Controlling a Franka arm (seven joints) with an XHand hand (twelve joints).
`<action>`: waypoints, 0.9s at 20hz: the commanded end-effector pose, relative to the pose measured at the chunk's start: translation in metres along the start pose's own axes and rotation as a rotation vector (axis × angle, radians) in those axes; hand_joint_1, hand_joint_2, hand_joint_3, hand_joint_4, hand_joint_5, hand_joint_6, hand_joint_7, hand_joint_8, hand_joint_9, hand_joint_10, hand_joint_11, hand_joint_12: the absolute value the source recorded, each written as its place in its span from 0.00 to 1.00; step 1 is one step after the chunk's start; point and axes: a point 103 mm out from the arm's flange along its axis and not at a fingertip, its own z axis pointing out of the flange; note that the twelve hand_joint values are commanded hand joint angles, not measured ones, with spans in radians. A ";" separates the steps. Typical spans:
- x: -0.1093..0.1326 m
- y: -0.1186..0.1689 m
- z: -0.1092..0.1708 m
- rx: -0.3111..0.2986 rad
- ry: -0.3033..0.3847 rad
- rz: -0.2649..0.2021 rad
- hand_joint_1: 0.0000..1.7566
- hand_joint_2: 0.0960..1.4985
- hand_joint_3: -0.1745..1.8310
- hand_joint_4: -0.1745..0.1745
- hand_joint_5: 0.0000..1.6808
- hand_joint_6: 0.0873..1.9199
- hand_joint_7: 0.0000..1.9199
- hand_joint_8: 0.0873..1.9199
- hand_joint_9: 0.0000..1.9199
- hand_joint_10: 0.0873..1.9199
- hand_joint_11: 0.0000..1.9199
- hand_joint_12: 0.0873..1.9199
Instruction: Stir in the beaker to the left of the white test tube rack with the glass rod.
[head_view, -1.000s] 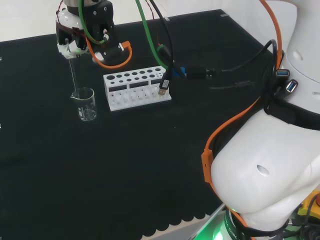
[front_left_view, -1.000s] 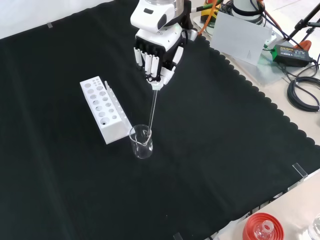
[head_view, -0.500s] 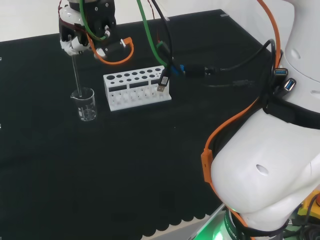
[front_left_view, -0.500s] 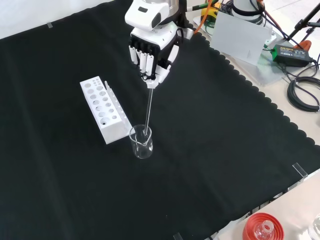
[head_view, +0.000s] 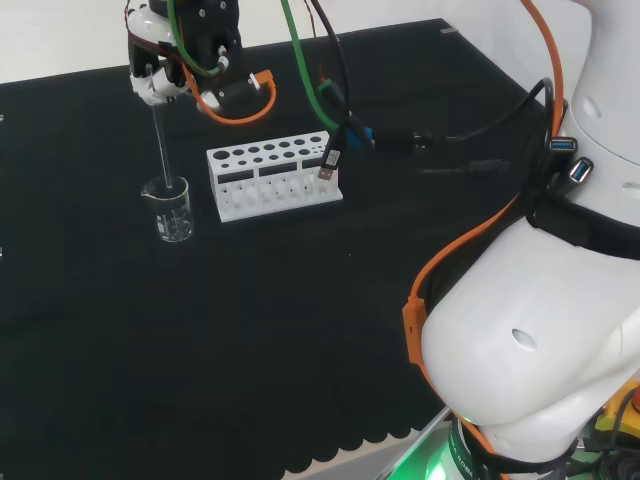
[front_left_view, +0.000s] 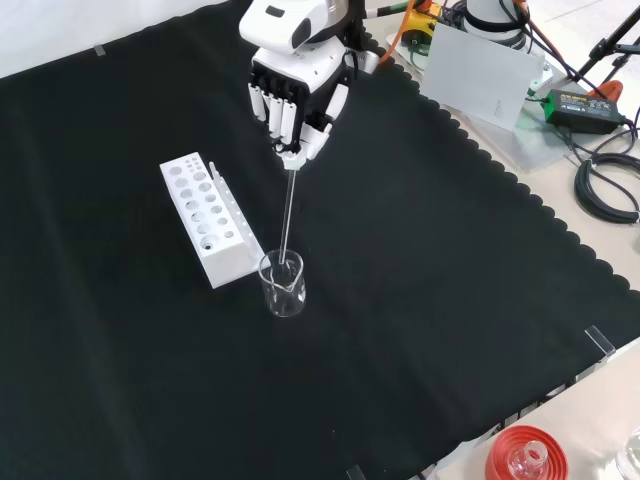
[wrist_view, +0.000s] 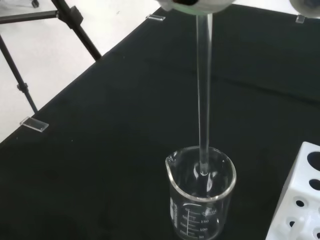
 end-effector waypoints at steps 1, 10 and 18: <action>-0.007 0.003 0.023 0.026 0.018 -0.006 0.75 0.66 0.07 0.00 0.70 0.18 0.69 0.32 0.93 0.09 0.79 0.31; -0.001 0.025 0.057 0.056 0.050 -0.034 0.75 0.66 0.07 0.00 0.70 0.18 0.69 0.32 0.93 0.09 0.79 0.31; 0.026 0.041 0.077 0.083 0.080 -0.114 0.75 0.66 0.08 0.00 0.70 0.18 0.69 0.33 0.93 0.09 0.79 0.32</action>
